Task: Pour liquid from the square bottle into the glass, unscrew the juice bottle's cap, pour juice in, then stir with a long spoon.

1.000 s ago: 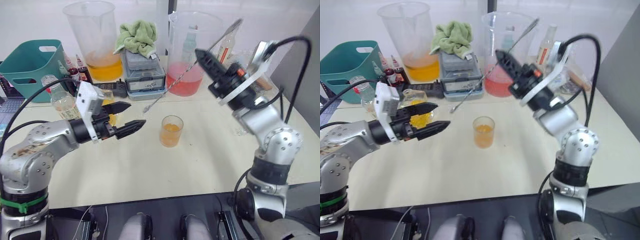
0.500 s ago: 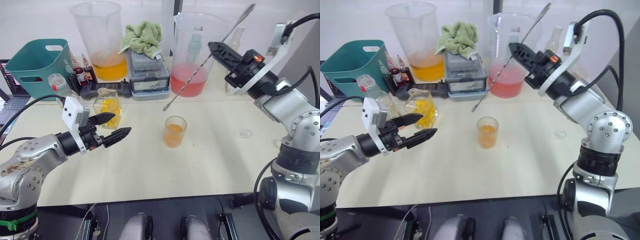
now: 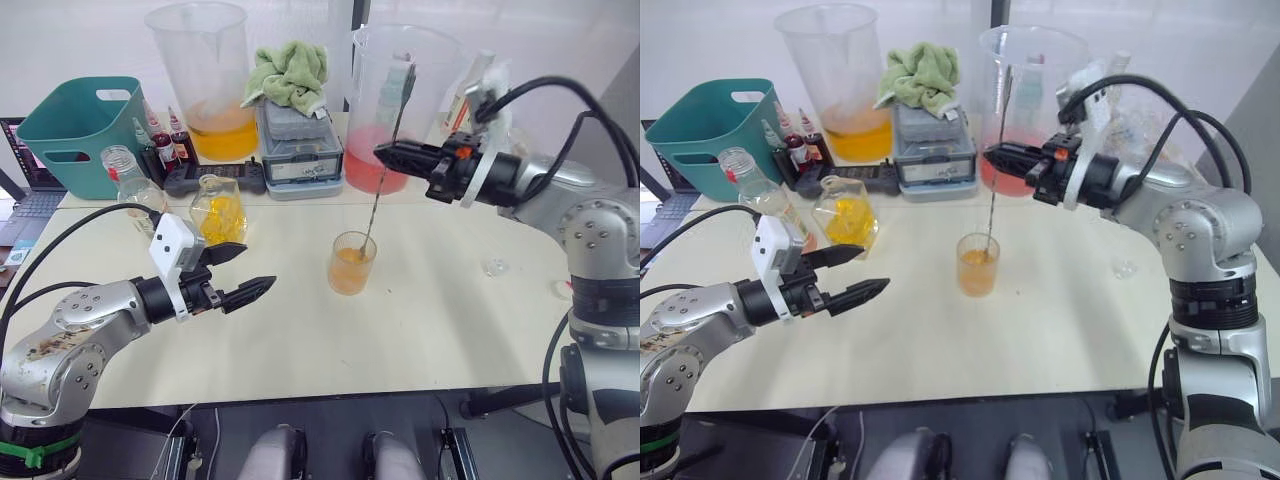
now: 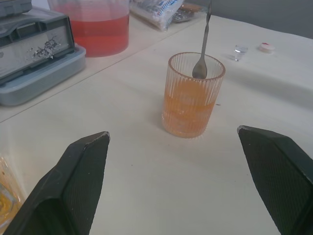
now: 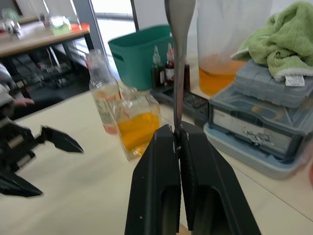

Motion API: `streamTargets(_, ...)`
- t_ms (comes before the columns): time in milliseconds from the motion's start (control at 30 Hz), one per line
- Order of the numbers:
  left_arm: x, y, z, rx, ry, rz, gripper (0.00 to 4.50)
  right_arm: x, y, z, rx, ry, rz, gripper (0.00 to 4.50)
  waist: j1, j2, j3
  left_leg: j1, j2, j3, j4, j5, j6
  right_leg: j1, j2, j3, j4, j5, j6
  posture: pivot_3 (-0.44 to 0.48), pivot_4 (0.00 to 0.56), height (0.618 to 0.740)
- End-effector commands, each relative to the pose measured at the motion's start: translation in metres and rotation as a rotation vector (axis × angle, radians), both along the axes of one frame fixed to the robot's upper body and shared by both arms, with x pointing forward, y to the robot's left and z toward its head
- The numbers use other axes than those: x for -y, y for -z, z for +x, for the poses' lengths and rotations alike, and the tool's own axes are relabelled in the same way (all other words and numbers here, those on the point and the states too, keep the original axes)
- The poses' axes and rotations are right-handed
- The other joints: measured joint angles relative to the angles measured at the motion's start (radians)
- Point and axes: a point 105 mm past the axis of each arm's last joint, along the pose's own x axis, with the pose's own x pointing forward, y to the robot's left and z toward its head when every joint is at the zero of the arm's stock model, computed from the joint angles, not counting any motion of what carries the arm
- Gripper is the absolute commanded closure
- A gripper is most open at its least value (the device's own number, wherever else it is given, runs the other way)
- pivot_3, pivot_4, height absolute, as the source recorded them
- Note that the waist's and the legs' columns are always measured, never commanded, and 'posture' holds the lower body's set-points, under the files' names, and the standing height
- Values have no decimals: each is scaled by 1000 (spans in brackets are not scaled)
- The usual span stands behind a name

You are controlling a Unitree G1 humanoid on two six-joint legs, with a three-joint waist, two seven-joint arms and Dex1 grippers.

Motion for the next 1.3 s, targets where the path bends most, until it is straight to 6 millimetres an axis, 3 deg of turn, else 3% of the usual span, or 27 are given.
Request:
streamTargets(33,6,-5,-5,57,16,40,58,-2,-7,4,80,29,-17,4500,0,0,0,0,0,0,0,0,0,0,0,0,0,0,0,0,150,740)
streamTargets(233,12,-1,-11,45,48,69,58,-14,9,7,106,28,-66,4500,1,0,0,-2,0,2,0,0,-1,-6,0,2,0,0,0,0,150,740)
streamTargets(500,15,2,-15,24,69,93,58,-31,8,9,219,11,-8,4500,0,0,0,-2,1,7,-1,0,-1,-8,1,5,1,0,0,0,150,740)
streamTargets(633,15,5,-21,1,93,111,58,-48,11,-2,187,-82,98,4500,-2,0,0,-2,3,9,-1,1,-1,-9,2,7,2,0,-1,0,150,740)
streamTargets(800,15,5,-19,4,92,113,58,-56,13,-14,131,-159,139,4500,-2,0,0,-2,6,10,-1,1,-3,-9,5,8,2,1,-1,0,150,740)
streamTargets(1000,17,4,-16,16,100,130,58,-46,21,-26,137,-210,-19,4500,0,0,0,-2,7,11,-1,1,-3,-10,6,9,1,1,-2,0,150,740)
streamTargets(1133,17,4,-15,15,113,140,58,-22,21,-24,150,-170,-113,4500,0,0,0,-2,7,12,-1,1,-3,-10,6,10,0,1,-2,0,150,740)
streamTargets(1300,18,3,-13,14,121,141,58,-15,22,-19,163,-132,-135,4500,-1,0,0,-2,9,15,-1,1,-3,-12,7,13,0,1,-2,0,150,740)
